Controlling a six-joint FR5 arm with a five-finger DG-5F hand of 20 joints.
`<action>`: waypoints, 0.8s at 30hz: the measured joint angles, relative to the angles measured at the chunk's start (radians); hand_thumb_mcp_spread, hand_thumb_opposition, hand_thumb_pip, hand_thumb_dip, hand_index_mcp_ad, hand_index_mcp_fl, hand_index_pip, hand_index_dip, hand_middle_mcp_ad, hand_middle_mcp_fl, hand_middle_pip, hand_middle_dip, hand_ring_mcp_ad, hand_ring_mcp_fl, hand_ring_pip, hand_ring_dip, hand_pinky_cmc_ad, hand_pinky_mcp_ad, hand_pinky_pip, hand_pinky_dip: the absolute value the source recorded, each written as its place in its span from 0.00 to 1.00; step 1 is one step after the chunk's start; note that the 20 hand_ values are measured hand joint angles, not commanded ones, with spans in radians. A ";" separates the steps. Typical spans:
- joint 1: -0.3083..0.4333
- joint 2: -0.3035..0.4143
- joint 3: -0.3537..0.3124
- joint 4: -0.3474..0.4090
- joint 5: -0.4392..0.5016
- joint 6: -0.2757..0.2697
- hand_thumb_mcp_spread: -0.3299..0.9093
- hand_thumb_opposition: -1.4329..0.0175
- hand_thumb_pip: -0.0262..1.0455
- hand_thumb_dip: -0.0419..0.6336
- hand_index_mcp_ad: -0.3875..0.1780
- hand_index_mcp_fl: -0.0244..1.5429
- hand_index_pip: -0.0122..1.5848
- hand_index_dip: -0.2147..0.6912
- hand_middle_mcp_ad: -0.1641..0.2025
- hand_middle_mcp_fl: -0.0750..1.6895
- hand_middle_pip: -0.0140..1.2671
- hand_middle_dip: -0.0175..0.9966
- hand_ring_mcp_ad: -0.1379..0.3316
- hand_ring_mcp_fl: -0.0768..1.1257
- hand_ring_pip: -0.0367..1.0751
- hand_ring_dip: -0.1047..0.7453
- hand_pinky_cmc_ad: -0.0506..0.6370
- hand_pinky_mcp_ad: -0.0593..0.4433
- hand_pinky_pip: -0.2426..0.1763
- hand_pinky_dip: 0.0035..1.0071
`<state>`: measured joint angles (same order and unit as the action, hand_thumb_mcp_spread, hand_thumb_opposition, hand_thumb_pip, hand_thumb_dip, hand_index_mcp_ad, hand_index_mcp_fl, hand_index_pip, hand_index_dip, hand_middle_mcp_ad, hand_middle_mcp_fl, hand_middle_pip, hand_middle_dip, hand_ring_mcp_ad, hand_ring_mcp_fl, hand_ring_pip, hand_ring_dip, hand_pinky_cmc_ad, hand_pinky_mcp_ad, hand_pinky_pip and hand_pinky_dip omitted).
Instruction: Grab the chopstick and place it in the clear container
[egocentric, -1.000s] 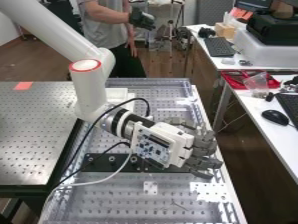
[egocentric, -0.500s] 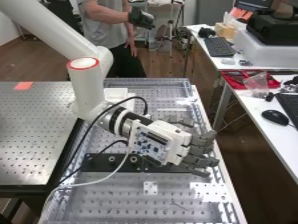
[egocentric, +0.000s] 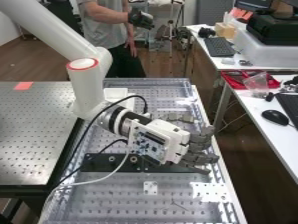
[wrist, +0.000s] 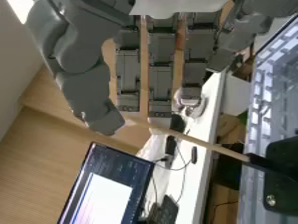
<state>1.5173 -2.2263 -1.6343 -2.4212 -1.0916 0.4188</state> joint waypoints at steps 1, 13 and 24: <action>0.002 -0.001 -0.001 0.000 0.002 0.001 0.72 0.45 0.62 0.47 0.59 0.20 0.74 0.31 0.61 0.35 0.52 0.68 0.53 0.45 0.11 0.59 0.56 0.36 0.64 0.17; 0.009 -0.005 0.007 -0.004 0.013 -0.006 0.72 0.45 0.60 0.47 0.59 0.21 0.75 0.31 0.58 0.38 0.50 0.68 0.52 0.46 0.11 0.59 0.59 0.35 0.64 0.16; 0.002 -0.017 0.031 -0.024 0.018 -0.010 0.73 0.45 0.59 0.46 0.58 0.22 0.75 0.30 0.58 0.39 0.51 0.68 0.48 0.49 0.10 0.60 0.63 0.36 0.68 0.16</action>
<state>1.5192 -2.2429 -1.6030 -2.4453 -1.0735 0.4089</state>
